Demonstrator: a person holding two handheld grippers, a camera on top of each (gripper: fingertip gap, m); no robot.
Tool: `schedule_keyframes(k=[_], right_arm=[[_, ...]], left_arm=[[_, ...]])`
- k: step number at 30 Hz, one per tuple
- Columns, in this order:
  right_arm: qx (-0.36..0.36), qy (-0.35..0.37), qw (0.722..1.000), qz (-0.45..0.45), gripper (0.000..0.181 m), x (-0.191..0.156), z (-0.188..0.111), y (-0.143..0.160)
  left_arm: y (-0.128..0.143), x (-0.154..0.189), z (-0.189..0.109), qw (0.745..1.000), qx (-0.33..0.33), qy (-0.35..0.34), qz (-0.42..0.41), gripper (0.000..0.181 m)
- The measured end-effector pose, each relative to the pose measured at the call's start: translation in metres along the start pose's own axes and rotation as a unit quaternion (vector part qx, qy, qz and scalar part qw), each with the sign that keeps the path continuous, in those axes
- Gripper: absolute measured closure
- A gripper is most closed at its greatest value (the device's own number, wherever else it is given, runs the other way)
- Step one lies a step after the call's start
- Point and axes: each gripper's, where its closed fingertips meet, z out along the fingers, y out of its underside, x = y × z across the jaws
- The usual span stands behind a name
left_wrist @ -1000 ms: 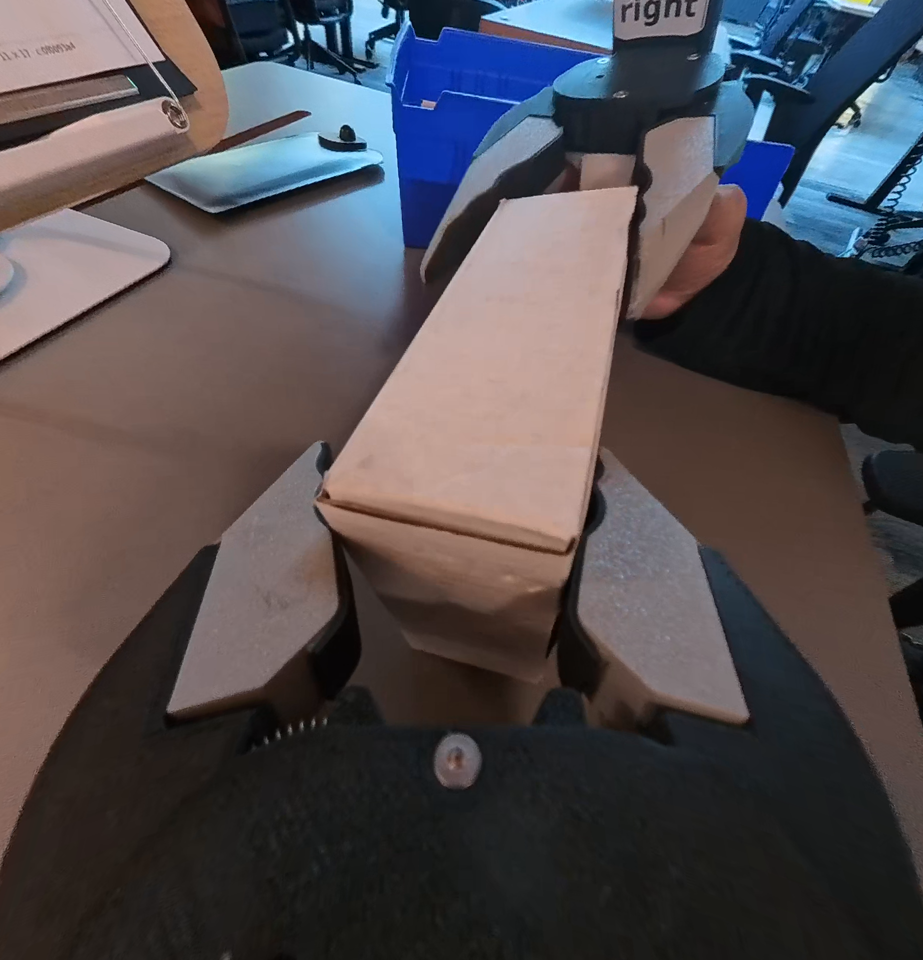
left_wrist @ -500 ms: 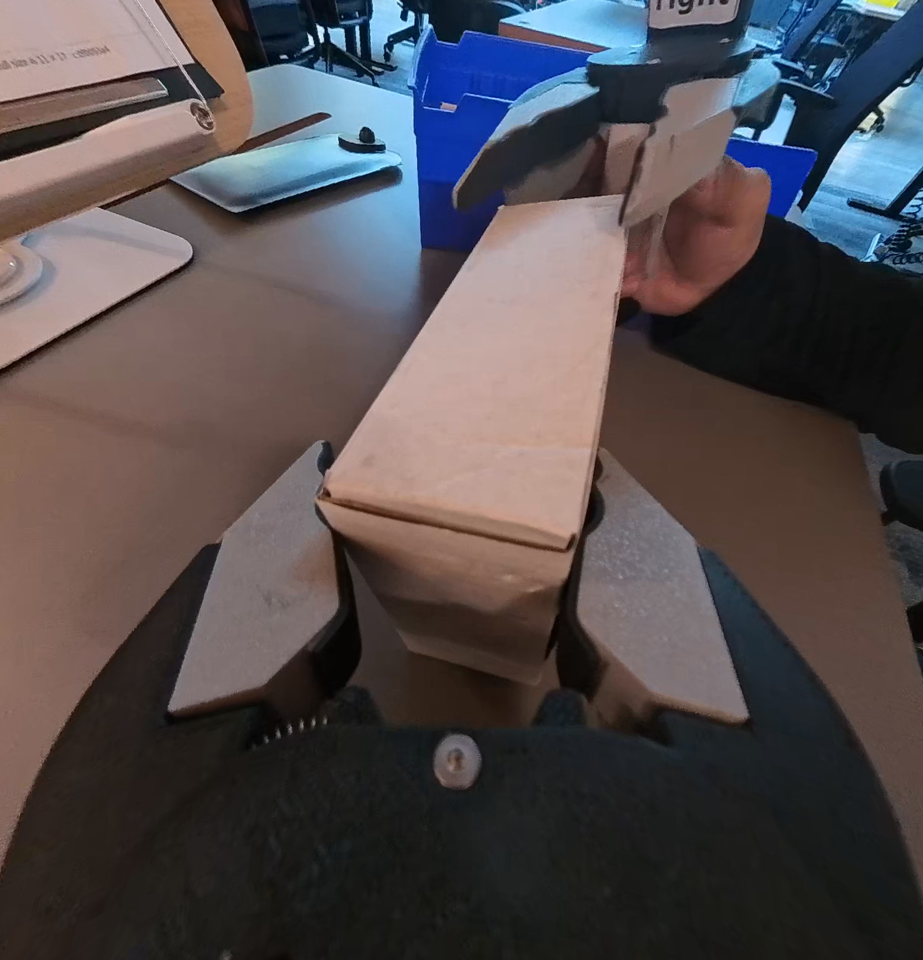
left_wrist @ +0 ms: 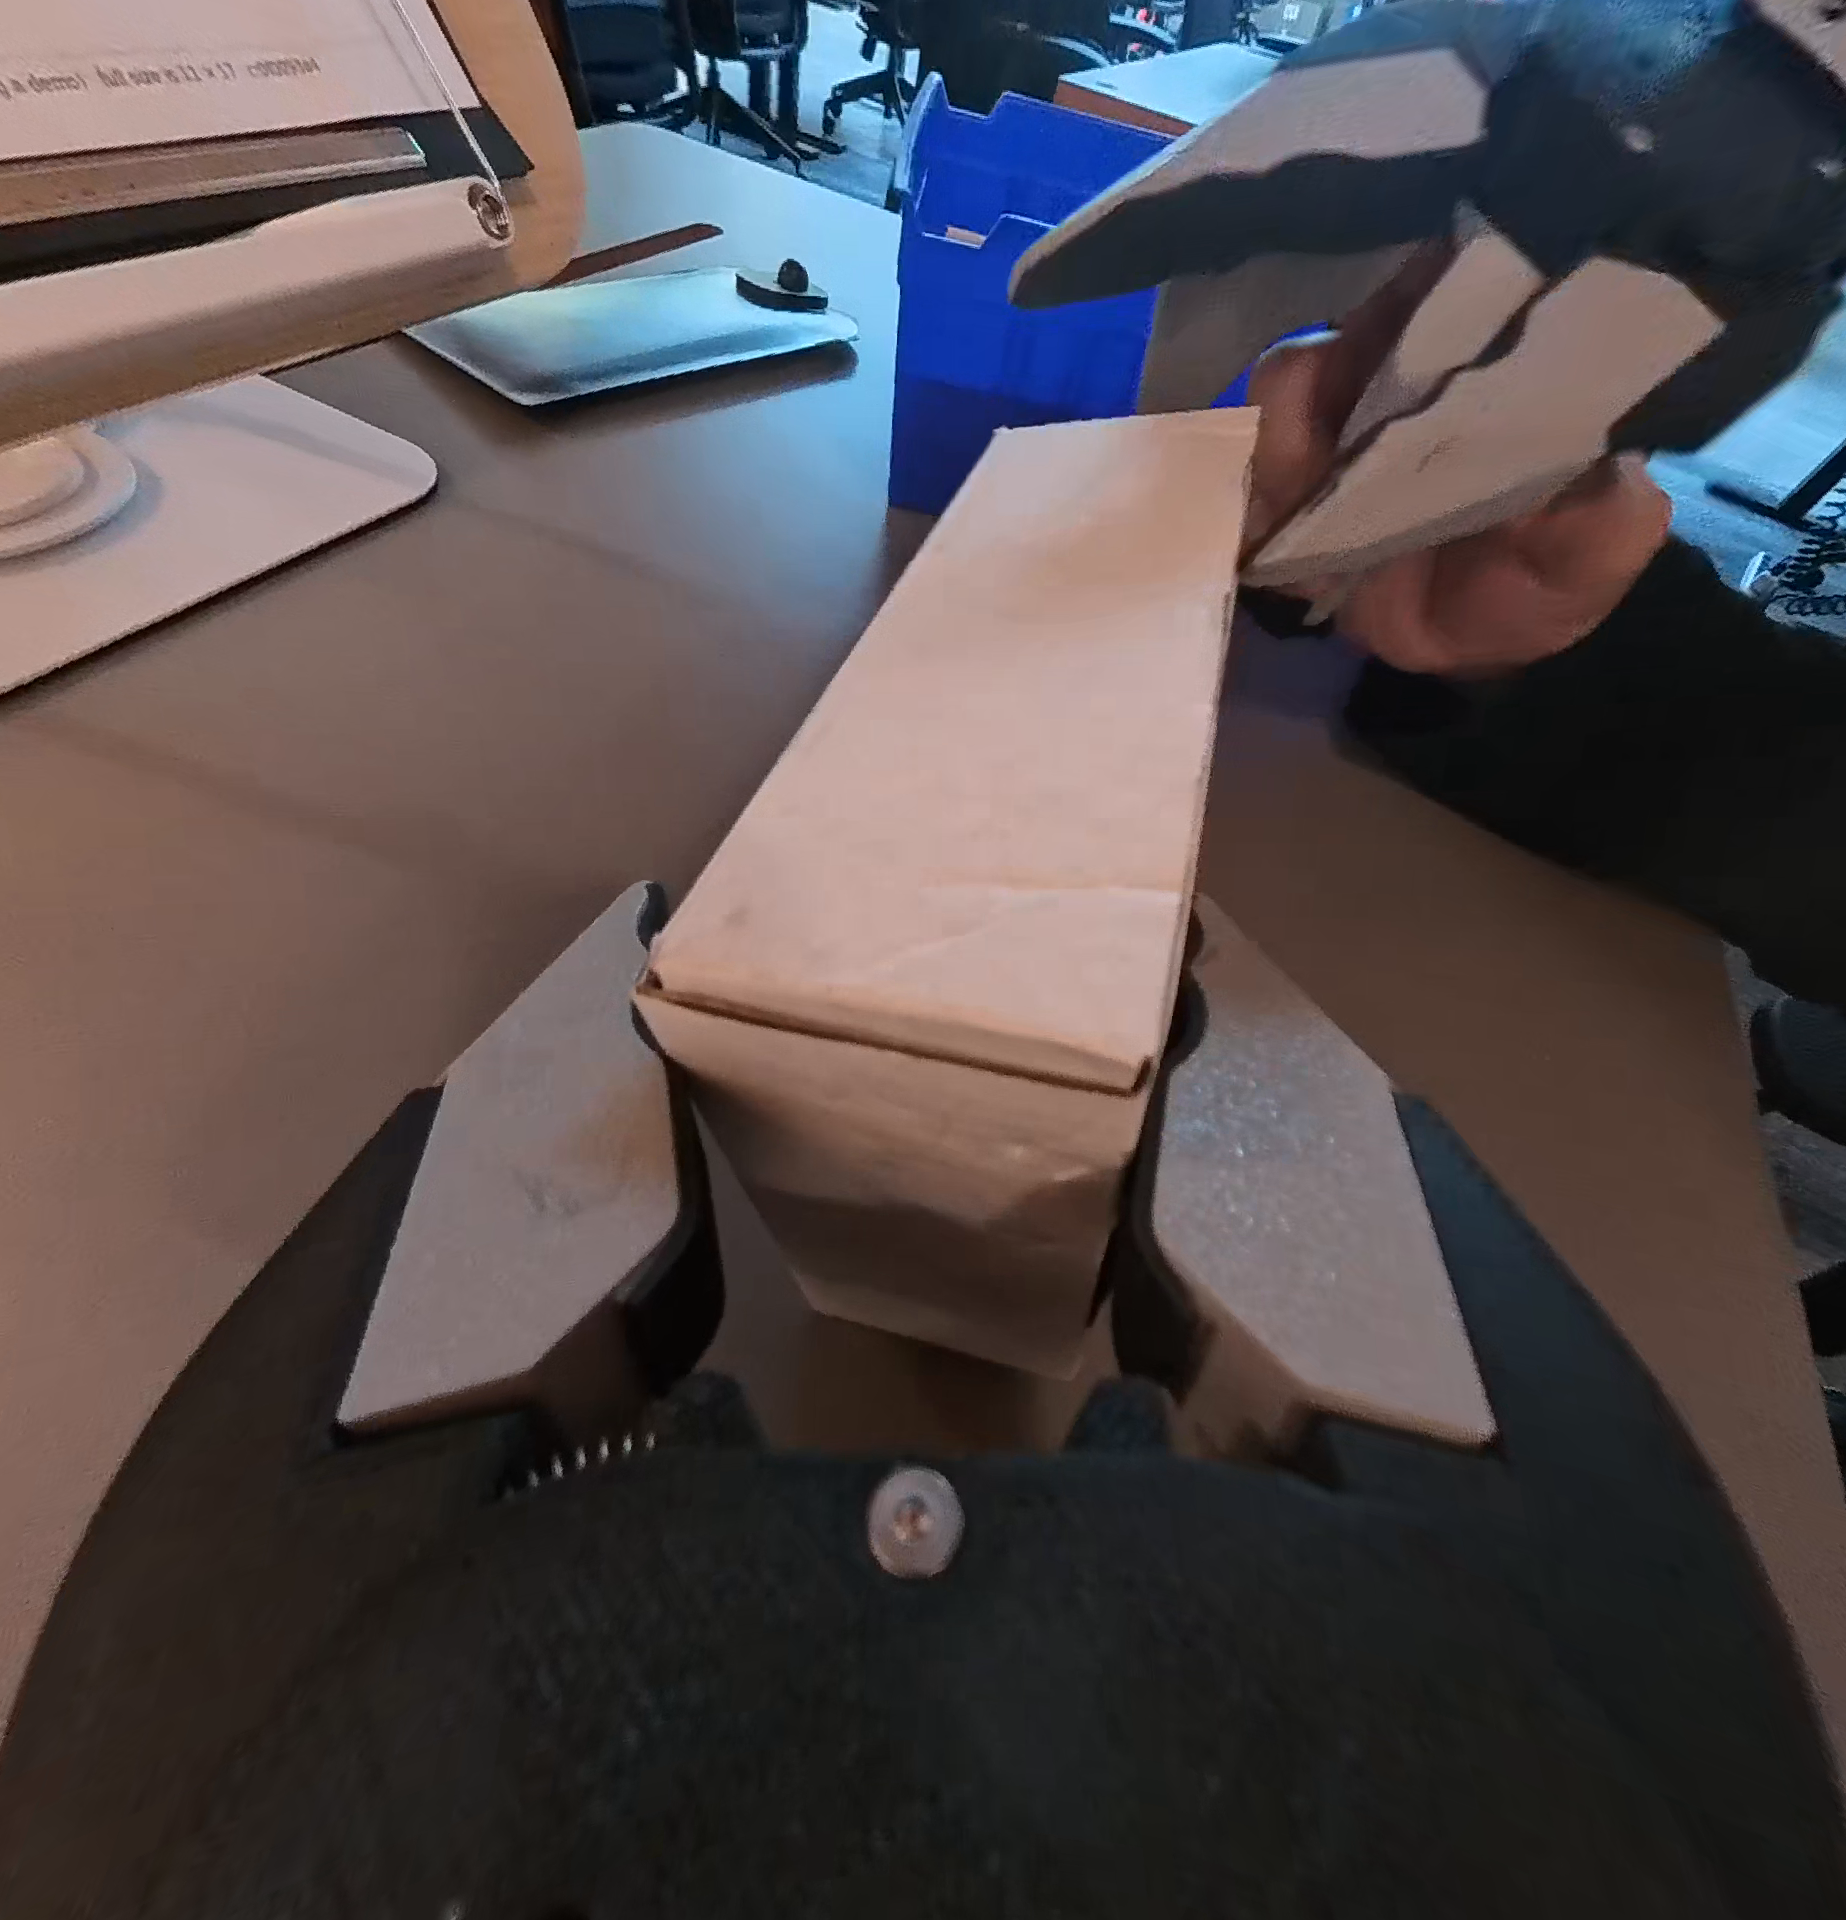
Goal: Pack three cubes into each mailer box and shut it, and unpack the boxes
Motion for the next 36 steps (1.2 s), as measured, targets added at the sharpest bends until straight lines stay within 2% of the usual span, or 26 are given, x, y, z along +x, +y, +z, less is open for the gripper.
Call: schedule_keyframes(k=[5,7,10,12,16,20,29,36], right_arm=[[-0.014,0.073,0.993,-0.097,0.128,0.002,0.001,-0.007],[-0.014,0.101,0.986,-0.13,0.119,0.005,-0.002,-0.009],[-0.029,0.132,0.978,-0.158,0.118,0.009,-0.004,-0.011],[-0.038,0.145,0.971,-0.185,0.123,0.008,-0.004,-0.011],[-0.06,0.156,0.958,-0.233,0.149,-0.001,0.004,-0.008],[-0.048,0.145,0.962,-0.225,0.173,-0.009,0.009,-0.012],[-0.054,0.158,0.958,-0.233,0.174,-0.006,0.011,-0.011],[-0.054,0.174,0.953,-0.243,0.175,-0.006,0.01,-0.015]], left_arm=[[0.001,-0.001,0.0,1.0,-0.003,-0.002,-0.005,0.087],[0.002,0.0,0.0,1.0,-0.009,-0.005,0.0,0.087],[0.004,0.0,0.0,1.0,-0.021,-0.016,0.007,0.087],[0.005,0.0,0.0,0.999,-0.026,-0.022,0.018,0.088],[0.007,-0.005,-0.001,0.998,-0.038,-0.041,0.039,0.089],[0.009,-0.008,-0.002,0.996,-0.05,-0.053,0.059,0.091],[0.013,-0.016,-0.003,0.99,-0.073,-0.084,0.09,0.094],[0.014,-0.014,-0.002,0.989,-0.079,-0.08,0.09,0.094]])
